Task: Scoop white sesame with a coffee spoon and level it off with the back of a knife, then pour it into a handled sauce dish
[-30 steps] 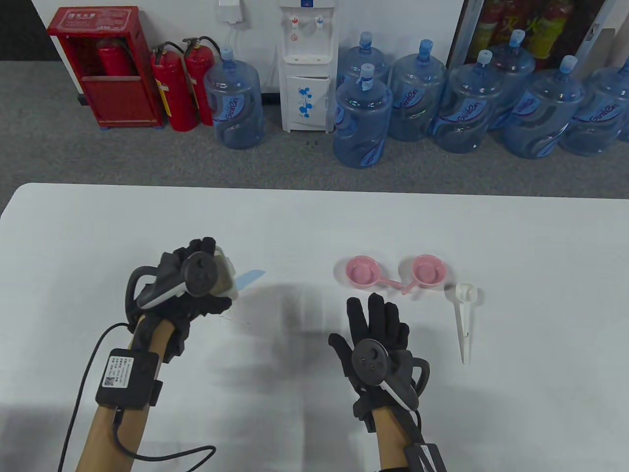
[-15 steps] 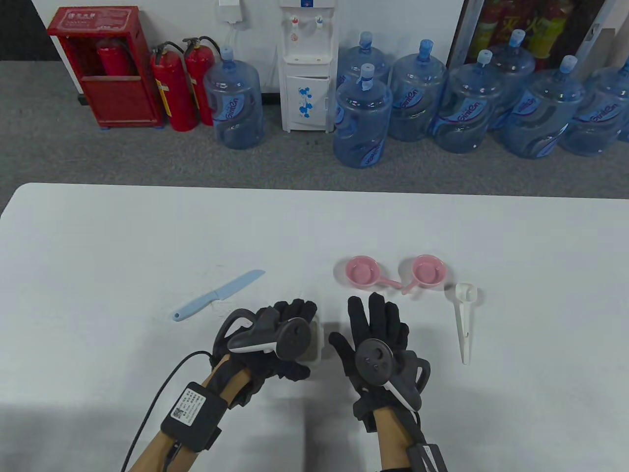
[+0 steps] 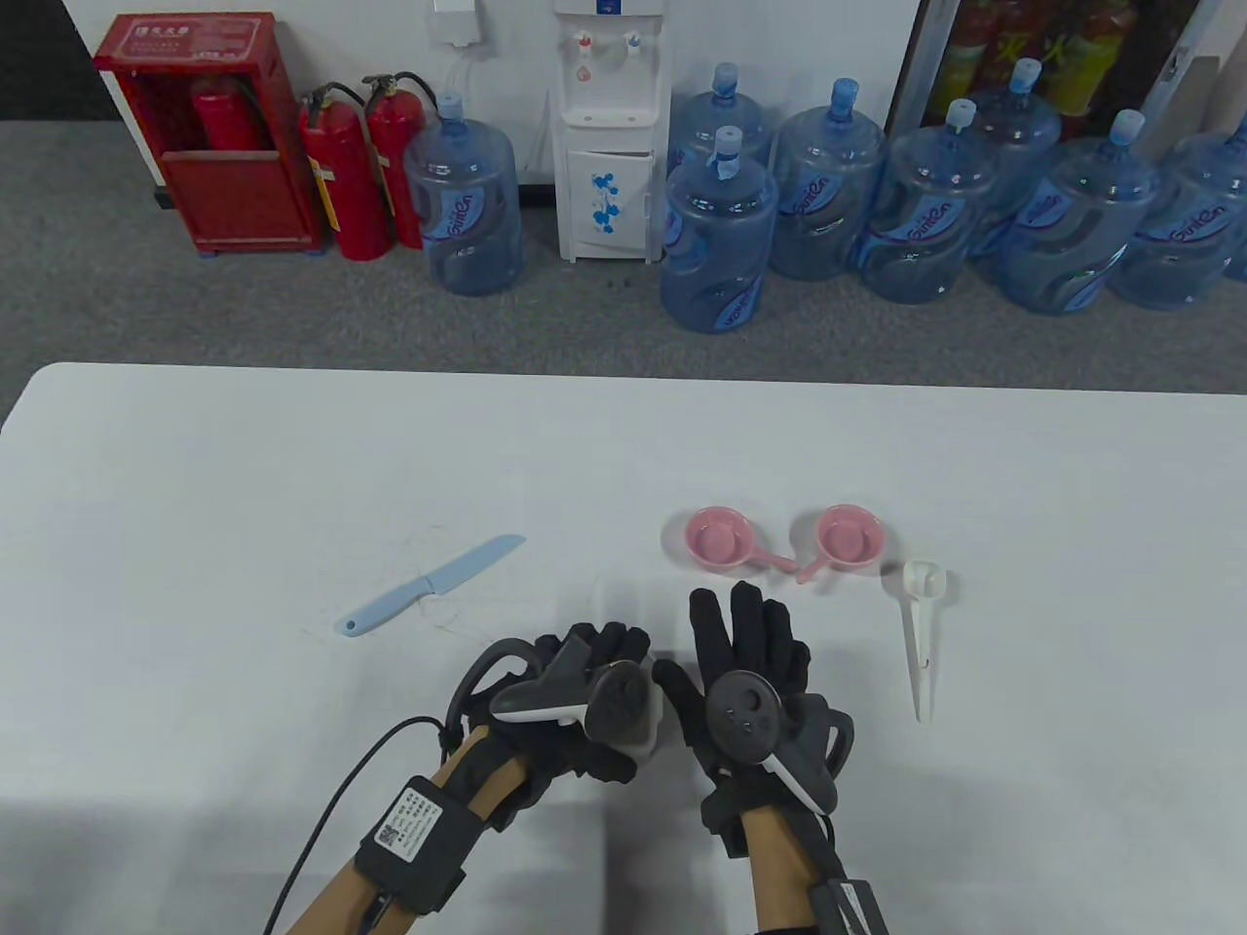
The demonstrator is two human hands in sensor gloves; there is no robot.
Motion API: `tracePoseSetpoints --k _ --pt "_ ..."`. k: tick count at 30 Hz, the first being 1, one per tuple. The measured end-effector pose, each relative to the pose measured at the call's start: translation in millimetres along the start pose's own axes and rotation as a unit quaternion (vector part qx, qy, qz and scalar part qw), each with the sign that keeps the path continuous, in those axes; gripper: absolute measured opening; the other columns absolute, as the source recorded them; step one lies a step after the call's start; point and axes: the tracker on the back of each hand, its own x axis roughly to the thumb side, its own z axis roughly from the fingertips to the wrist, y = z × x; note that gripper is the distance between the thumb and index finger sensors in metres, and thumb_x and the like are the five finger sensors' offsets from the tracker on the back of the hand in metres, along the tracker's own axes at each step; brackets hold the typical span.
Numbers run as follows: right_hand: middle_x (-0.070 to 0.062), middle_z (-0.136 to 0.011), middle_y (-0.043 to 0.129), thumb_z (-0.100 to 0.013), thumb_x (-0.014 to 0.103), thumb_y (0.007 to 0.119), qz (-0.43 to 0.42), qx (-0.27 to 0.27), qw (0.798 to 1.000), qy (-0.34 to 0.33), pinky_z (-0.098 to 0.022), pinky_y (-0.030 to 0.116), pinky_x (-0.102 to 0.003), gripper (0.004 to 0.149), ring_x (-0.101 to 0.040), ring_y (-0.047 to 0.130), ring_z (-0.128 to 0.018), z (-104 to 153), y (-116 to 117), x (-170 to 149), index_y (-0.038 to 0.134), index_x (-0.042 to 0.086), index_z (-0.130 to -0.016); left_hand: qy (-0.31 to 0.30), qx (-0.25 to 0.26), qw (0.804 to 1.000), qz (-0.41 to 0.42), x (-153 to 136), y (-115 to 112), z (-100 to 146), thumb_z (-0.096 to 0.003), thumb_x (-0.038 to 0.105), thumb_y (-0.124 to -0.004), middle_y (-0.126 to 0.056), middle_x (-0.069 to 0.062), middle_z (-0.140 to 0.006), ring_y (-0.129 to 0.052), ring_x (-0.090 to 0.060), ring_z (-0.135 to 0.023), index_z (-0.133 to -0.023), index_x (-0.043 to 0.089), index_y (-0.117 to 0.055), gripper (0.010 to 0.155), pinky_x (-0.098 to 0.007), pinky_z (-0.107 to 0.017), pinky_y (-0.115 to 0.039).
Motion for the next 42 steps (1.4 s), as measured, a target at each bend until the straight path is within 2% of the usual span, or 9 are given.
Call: tracePoseSetpoints --k 4,10,13,16,23,25,29,34,42 --pt "-0.019 -0.125 0.017 -0.058 0.066 0.051 -0.005 0.005 1.0 -0.005 -0.074 0.031 -0.07 0.078 -0.049 0.022 -0.111 0 1 2 0.03 0.027 -0.123 0.014 0.022 0.997 0.071 -12 6 10 -0.0374 0.078 -0.066 -0.017 -0.016 -0.128 -0.028 -0.051 -0.122 -0.119 0.014 -0.012 0.117 -0.068 -0.083 -0.042" --pt "-0.02 -0.125 0.024 -0.059 0.064 0.053 -0.006 0.023 1.0 -0.014 -0.074 0.039 -0.069 0.078 -0.046 0.029 -0.112 0 7 8 0.033 0.024 -0.122 0.119 0.089 0.981 0.126 -38 11 36 -0.0539 0.065 -0.059 -0.038 -0.015 -0.127 -0.048 -0.048 -0.119 -0.121 0.017 -0.028 0.088 -0.065 -0.082 -0.049" --pt "-0.019 -0.125 0.038 -0.059 0.063 0.056 -0.013 0.032 0.999 -0.021 -0.075 0.049 -0.065 0.076 -0.044 0.044 -0.112 0 8 10 0.037 0.023 -0.122 0.157 0.107 0.962 0.195 -49 2 42 -0.0608 0.054 -0.054 -0.06 -0.01 -0.118 -0.069 -0.043 -0.111 -0.118 0.019 -0.045 0.068 -0.062 -0.08 -0.056" --pt "-0.018 -0.119 0.058 -0.06 0.059 0.061 -0.039 0.046 0.998 -0.03 -0.073 0.062 -0.059 0.075 -0.042 0.066 -0.104 -1 12 11 0.043 0.019 -0.121 0.163 0.096 0.954 0.233 -51 -10 42 -0.063 0.047 -0.052 -0.069 -0.007 -0.111 -0.078 -0.04 -0.103 -0.117 0.018 -0.048 0.062 -0.061 -0.078 -0.058" --pt "-0.017 -0.104 0.079 -0.06 0.049 0.071 -0.055 0.099 0.993 -0.031 -0.064 0.076 -0.052 0.067 -0.036 0.088 -0.086 -3 25 14 0.057 0.013 -0.115 0.162 0.089 0.945 0.271 -54 -26 36 -0.0644 0.04 -0.059 -0.075 -0.004 -0.104 -0.086 -0.033 -0.095 -0.117 0.016 -0.046 0.059 -0.058 -0.076 -0.063" --pt "-0.017 -0.102 0.08 -0.06 0.046 0.072 -0.075 0.103 0.992 -0.023 -0.063 0.077 -0.05 0.067 -0.034 0.09 -0.084 -4 26 15 0.056 0.01 -0.114 0.159 0.093 0.928 0.323 -59 -29 36 -0.0641 0.038 -0.062 -0.077 -0.006 -0.101 -0.09 -0.031 -0.087 -0.116 0.014 -0.047 0.059 -0.056 -0.074 -0.067" --pt "-0.022 -0.101 0.078 -0.06 0.04 0.073 -0.115 0.122 0.986 -0.002 -0.061 0.078 -0.05 0.066 -0.037 0.09 -0.08 -5 27 14 0.054 0.007 -0.115 0.148 0.068 0.911 0.38 -63 -35 34 -0.0646 0.038 -0.06 -0.076 -0.008 -0.102 -0.092 -0.03 -0.084 -0.117 0.013 -0.045 0.06 -0.056 -0.072 -0.068" --pt "-0.027 -0.099 0.073 -0.06 0.035 0.072 -0.153 0.14 0.978 0.013 -0.06 0.078 -0.05 0.067 -0.035 0.09 -0.076 -7 30 13 0.05 0.004 -0.115 0.127 0.051 0.908 0.397 -66 -39 32 -0.0646 0.037 -0.055 -0.075 -0.008 -0.101 -0.09 -0.028 -0.08 -0.118 0.015 -0.041 0.06 -0.056 -0.072 -0.067" --pt "-0.034 -0.1 0.064 -0.06 0.029 0.068 -0.196 0.17 0.965 0.037 -0.06 0.074 -0.054 0.069 -0.038 0.084 -0.078 -9 34 14 0.043 0.0 -0.117 0.097 0.014 0.865 0.492 -75 -48 27 -0.0648 0.036 -0.055 -0.068 -0.008 -0.1 -0.086 -0.024 -0.076 -0.12 0.017 -0.034 0.062 -0.058 -0.072 -0.064"
